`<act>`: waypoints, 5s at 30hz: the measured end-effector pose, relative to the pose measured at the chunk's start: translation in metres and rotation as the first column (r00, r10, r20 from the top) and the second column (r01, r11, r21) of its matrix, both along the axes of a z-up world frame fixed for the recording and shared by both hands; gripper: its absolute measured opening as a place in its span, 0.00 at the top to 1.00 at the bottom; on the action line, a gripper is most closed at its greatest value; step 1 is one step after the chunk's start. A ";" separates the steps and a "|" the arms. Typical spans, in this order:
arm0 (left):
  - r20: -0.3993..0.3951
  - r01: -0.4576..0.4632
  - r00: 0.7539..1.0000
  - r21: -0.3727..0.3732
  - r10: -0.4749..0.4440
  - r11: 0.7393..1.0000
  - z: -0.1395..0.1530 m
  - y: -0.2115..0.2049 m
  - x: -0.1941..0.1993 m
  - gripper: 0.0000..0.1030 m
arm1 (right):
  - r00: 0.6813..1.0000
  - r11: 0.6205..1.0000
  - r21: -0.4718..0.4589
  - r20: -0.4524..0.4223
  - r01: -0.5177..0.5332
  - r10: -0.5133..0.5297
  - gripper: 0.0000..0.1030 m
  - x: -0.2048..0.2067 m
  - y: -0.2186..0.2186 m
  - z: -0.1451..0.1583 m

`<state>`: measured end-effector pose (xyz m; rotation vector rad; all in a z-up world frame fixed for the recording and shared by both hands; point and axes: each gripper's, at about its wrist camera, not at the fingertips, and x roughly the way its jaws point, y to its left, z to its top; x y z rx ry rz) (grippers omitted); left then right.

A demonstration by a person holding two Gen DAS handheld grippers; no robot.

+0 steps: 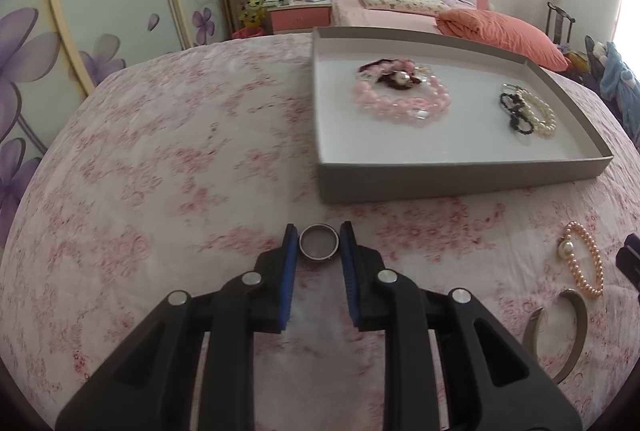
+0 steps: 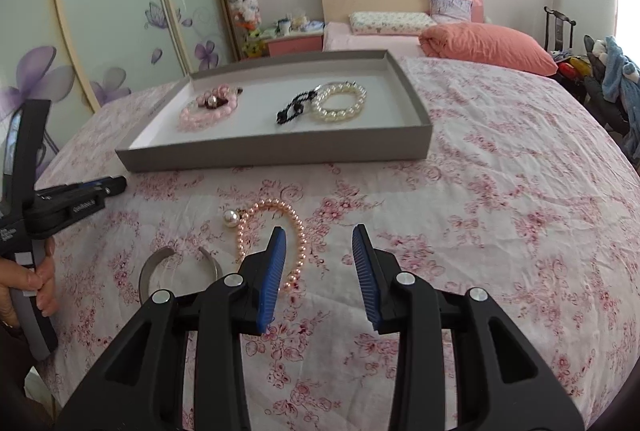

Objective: Organize jewelry
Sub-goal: 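Close the left tool on the silver ring while the right tool closes on the peach pearl bracelet, then carry the ring with the left tool while the right tool carries the pearl bracelet over the tray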

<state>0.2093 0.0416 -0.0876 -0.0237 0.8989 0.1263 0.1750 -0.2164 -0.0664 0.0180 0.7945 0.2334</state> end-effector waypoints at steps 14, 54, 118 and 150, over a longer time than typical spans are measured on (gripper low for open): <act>-0.003 -0.008 1.000 0.013 0.008 1.000 0.001 0.000 -0.002 0.78 | 0.996 0.994 -0.102 -0.085 -0.042 0.033 0.88 0.014 0.019 -0.014; -0.002 -0.008 1.000 0.012 0.008 1.000 0.001 0.001 -0.002 0.78 | 0.989 0.992 -0.053 -0.096 0.111 -0.116 0.93 0.029 -0.026 -0.014; 0.410 0.079 0.907 0.057 -0.096 0.995 0.116 -0.051 -0.033 0.79 | 0.928 0.988 0.155 0.368 -0.003 -0.055 0.94 0.025 -0.009 0.114; 0.332 0.101 0.937 0.032 -0.105 0.994 0.078 -0.061 0.075 0.79 | 0.957 0.996 0.090 0.287 0.026 -0.051 0.93 0.122 0.021 0.074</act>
